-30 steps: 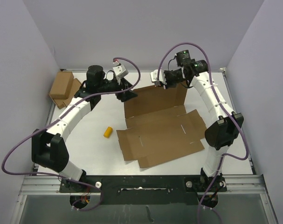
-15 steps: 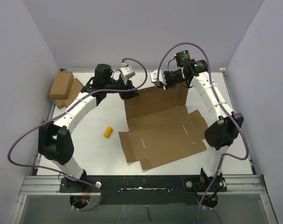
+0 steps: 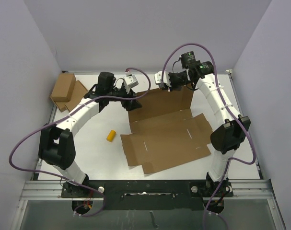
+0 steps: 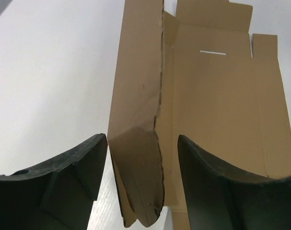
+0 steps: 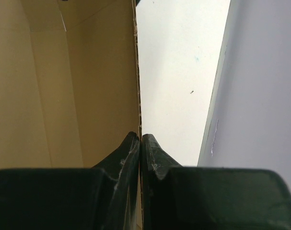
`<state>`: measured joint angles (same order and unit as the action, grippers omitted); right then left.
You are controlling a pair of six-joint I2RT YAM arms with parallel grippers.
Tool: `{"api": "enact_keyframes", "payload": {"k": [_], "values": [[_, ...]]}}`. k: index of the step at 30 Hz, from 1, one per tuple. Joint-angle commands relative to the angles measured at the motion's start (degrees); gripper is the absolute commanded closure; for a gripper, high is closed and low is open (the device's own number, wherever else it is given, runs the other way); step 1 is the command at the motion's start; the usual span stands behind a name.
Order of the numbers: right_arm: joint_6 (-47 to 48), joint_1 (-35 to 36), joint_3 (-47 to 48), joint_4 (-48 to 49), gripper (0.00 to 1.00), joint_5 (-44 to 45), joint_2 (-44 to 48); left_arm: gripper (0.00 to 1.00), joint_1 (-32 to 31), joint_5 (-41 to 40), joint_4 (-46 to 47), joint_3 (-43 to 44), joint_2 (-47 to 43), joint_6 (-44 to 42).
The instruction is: Fold the paper box
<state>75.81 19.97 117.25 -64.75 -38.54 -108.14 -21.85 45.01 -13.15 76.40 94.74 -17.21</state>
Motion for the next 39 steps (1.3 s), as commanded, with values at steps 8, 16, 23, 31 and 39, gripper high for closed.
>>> {"api": "enact_keyframes", "payload": {"k": [8,16,23,31,39], "values": [[-2.3,0.3,2.6,2.1,1.0,-2.0,2.7,0.62,0.8,2.0,20.9,-9.1,-4.8,5.4],[-2.5,0.3,2.3,2.1,1.0,-2.5,2.8,0.81,0.8,3.6,24.5,-10.2,-3.8,8.3],[-2.7,0.3,1.9,2.3,1.0,-2.6,3.2,0.9,0.9,5.3,27.1,-10.1,-2.7,11.1],[-4.5,0.2,0.7,4.0,0.83,-2.6,3.9,1.0,1.3,5.1,30.5,-11.7,-3.1,13.2],[-18.1,-4.1,-0.3,8.8,0.0,-7.4,9.1,1.0,4.6,2.3,39.6,-13.9,-5.9,23.2]]}}
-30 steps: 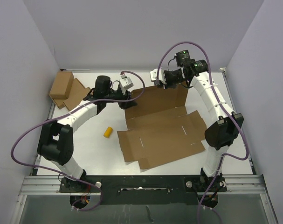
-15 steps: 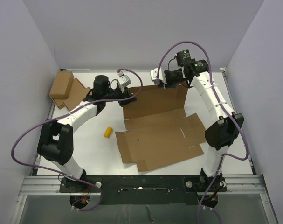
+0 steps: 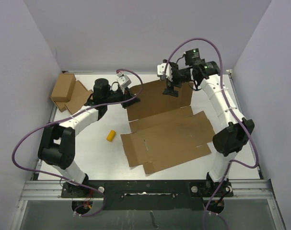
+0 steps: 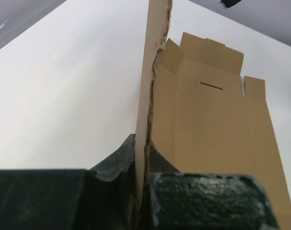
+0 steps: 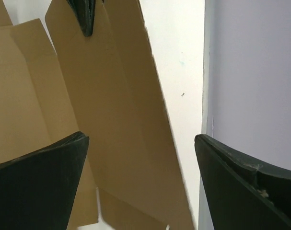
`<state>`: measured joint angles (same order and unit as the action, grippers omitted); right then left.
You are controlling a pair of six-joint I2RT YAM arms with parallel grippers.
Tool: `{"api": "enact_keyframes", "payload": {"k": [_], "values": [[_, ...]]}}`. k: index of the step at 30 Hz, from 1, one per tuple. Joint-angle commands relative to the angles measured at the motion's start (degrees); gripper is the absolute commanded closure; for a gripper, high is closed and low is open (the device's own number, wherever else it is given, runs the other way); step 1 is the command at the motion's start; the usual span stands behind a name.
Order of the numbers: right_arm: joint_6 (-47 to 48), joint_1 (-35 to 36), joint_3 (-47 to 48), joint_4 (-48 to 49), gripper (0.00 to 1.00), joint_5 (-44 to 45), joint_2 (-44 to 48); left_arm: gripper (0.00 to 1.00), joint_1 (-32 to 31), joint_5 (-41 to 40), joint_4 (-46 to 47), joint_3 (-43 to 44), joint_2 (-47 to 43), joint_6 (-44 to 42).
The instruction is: Fold the paper box
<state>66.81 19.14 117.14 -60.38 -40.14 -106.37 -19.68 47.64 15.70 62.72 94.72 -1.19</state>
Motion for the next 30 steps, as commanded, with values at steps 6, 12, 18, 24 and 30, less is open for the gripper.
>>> {"api": "enact_keyframes", "payload": {"k": [6,12,18,24,30], "values": [[-22.7,-14.0,-11.0,10.3,0.02,-19.9,18.5,1.0,5.5,-3.3,14.2,-0.3,-9.4,15.3],[-41.4,-23.3,-34.3,28.3,0.02,-28.4,27.8,1.0,9.6,-1.3,14.9,1.9,-13.1,22.1],[-65.4,-30.6,-55.2,56.4,0.0,-32.2,26.2,1.0,10.7,3.2,9.9,6.6,-15.4,18.0],[-61.0,-31.1,-54.9,51.2,0.14,-27.8,19.9,1.0,10.4,3.8,0.2,16.0,-16.6,10.1],[-61.8,-28.6,-56.9,53.9,0.5,-25.7,13.9,1.0,7.8,4.3,-4.4,19.8,-15.1,5.6]]}}
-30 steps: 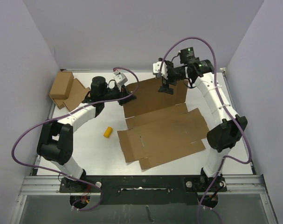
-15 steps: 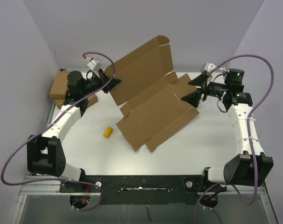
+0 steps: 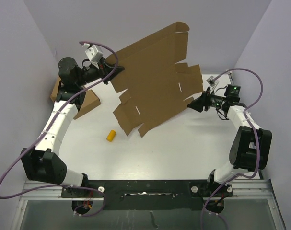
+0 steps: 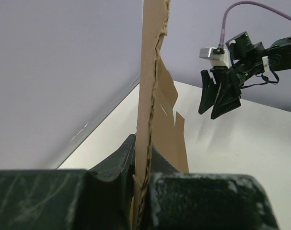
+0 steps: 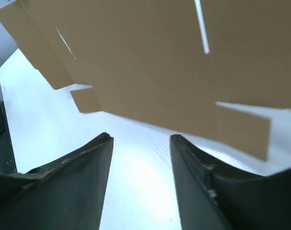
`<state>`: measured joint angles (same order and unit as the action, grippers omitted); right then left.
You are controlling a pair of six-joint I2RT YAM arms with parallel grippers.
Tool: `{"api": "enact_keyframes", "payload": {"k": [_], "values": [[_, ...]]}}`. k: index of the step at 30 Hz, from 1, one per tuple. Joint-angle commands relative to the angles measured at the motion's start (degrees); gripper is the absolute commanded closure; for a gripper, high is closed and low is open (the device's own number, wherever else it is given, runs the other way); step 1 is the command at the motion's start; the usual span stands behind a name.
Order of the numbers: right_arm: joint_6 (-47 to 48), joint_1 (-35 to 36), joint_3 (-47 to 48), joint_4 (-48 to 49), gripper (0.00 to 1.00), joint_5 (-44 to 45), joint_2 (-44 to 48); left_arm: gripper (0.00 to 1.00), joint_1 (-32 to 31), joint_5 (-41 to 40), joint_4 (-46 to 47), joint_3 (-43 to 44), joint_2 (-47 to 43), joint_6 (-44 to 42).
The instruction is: Fold the paper box
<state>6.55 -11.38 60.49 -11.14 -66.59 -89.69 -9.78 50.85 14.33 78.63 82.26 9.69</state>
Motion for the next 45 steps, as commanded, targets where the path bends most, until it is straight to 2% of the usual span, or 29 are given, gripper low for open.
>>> {"api": "enact_keyframes", "payload": {"k": [1,6,10,19,28,32,45], "values": [[-1.5,2.4,-0.1,4.5,0.54,1.3,-3.5,1.0,-2.9,0.7,-4.0,3.9,-2.3,-6.4],[-2.9,5.4,-2.3,8.1,0.65,3.7,-5.5,1.0,-6.7,-1.2,-5.1,1.9,-1.7,-8.8],[-8.2,6.8,-4.8,14.6,0.75,4.5,-9.0,1.0,-6.9,-2.1,-2.2,0.7,-0.5,-5.4],[-13.6,9.8,-6.9,18.3,1.0,9.4,-12.5,1.0,-6.9,-3.6,0.0,0.8,1.0,0.3],[-16.9,11.4,-7.1,19.8,1.0,14.1,-14.0,1.0,-9.2,-4.3,0.4,0.1,0.6,6.7],[-16.1,11.2,-6.9,18.7,1.0,14.5,-13.2,1.0,-11.5,-6.6,-3.9,0.2,0.9,2.9],[-14.0,10.9,-5.8,15.5,0.98,15.6,-15.1,1.0,-13.9,-10.7,-2.4,-3.1,3.6,7.5]]}}
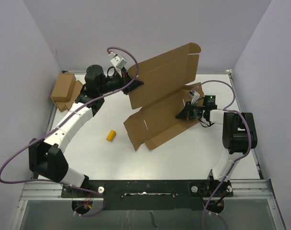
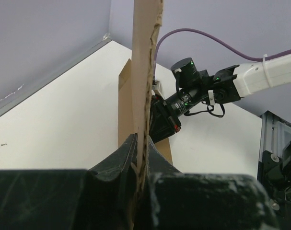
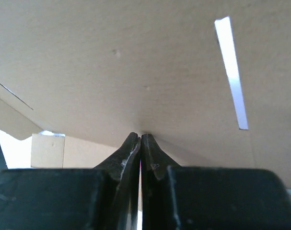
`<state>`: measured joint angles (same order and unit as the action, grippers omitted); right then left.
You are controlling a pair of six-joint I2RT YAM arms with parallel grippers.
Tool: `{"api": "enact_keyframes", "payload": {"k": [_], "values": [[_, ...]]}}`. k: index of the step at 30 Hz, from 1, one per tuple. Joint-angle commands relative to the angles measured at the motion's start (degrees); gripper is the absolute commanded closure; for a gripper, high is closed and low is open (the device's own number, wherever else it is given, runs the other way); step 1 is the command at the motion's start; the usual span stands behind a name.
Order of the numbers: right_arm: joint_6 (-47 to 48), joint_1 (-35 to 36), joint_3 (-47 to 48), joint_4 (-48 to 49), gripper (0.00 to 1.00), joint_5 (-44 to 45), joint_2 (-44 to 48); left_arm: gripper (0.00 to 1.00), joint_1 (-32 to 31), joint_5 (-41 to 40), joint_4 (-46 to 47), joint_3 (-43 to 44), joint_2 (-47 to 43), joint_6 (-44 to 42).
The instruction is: Fold the paper box
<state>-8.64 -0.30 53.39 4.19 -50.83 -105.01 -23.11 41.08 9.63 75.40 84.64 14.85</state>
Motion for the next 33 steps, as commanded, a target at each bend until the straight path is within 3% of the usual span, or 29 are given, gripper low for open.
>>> {"api": "enact_keyframes", "payload": {"k": [1,18,27,33], "values": [[1.2,-0.3,1.3,0.1,0.98,-0.6,0.4,1.0,-0.5,-1.0,2.3,0.1,1.3,2.1],[6.6,-1.2,5.8,-6.2,0.93,-8.1,0.3,1.0,2.5,3.9,-0.5,7.9,5.9,-4.3],[26.8,-4.3,12.1,-23.5,0.79,-10.3,6.0,1.0,6.7,8.8,2.0,6.2,4.0,-6.8],[36.7,-9.0,13.1,-29.1,0.68,-12.3,13.7,1.0,7.8,12.0,3.7,4.0,1.7,-7.8]]}}
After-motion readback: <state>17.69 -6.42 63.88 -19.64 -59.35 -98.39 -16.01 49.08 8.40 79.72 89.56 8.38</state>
